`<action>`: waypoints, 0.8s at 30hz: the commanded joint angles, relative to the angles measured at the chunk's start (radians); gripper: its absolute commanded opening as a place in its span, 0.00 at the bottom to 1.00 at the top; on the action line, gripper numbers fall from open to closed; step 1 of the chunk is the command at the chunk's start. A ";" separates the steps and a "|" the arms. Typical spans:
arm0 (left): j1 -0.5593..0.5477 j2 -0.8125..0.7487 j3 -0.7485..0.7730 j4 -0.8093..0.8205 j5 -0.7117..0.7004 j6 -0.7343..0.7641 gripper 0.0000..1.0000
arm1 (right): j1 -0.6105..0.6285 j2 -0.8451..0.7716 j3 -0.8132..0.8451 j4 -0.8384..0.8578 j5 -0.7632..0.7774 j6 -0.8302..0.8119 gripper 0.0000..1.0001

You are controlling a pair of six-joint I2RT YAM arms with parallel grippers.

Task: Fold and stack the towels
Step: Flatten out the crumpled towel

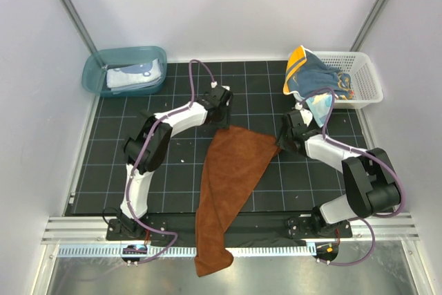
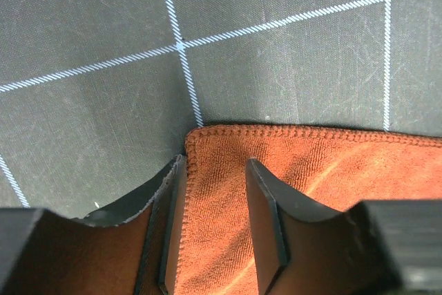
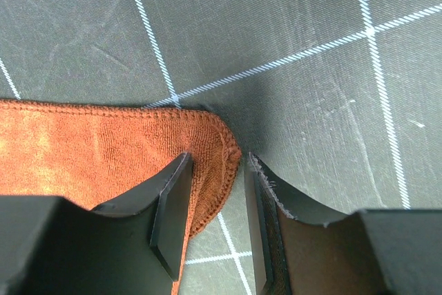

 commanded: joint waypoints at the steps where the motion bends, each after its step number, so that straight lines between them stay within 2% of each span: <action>1: -0.033 0.073 0.015 -0.149 -0.025 0.004 0.42 | -0.004 -0.054 -0.001 -0.016 0.035 -0.014 0.43; 5: -0.051 0.095 0.049 -0.215 -0.091 0.008 0.35 | -0.003 -0.080 -0.018 -0.014 0.043 -0.010 0.43; 14: -0.053 0.106 0.052 -0.221 -0.131 0.033 0.15 | -0.003 -0.059 0.000 -0.028 0.040 -0.033 0.37; 21: -0.053 0.093 0.058 -0.215 -0.153 0.036 0.04 | -0.003 -0.036 0.003 -0.005 0.034 -0.040 0.36; 24: -0.053 0.083 0.054 -0.206 -0.164 0.039 0.00 | -0.003 -0.008 0.019 0.000 0.038 -0.050 0.31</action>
